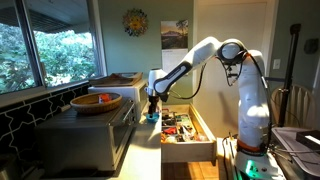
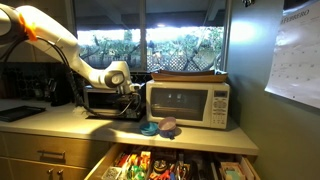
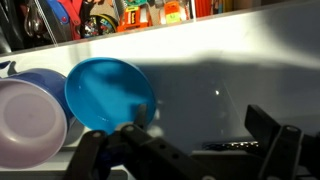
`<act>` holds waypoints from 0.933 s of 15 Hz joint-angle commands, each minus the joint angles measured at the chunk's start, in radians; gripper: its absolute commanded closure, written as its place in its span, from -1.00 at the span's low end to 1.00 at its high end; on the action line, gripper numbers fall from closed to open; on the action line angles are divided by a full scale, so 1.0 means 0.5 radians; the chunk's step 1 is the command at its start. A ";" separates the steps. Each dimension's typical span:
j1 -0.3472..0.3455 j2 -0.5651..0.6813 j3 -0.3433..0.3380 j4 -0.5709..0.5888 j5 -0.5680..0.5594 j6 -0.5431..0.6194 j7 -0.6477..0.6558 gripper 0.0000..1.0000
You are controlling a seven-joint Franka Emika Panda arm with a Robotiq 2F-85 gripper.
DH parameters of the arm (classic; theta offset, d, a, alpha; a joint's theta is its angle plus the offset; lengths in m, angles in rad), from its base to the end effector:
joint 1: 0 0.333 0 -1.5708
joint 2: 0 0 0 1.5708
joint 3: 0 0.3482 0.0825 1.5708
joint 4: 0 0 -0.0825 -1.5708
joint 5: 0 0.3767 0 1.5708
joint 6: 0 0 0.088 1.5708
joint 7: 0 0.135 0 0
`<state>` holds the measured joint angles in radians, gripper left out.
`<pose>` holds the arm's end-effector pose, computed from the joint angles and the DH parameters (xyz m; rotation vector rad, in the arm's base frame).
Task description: Move the blue bowl to the left
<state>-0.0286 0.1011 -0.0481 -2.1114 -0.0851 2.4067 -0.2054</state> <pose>0.5790 -0.0462 0.3964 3.0213 0.2833 0.2780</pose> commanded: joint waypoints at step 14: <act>-0.013 0.263 -0.045 0.025 -0.276 0.293 0.083 -0.29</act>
<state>-0.0327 0.2074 -0.0580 -2.1080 -0.1695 2.5200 -0.1985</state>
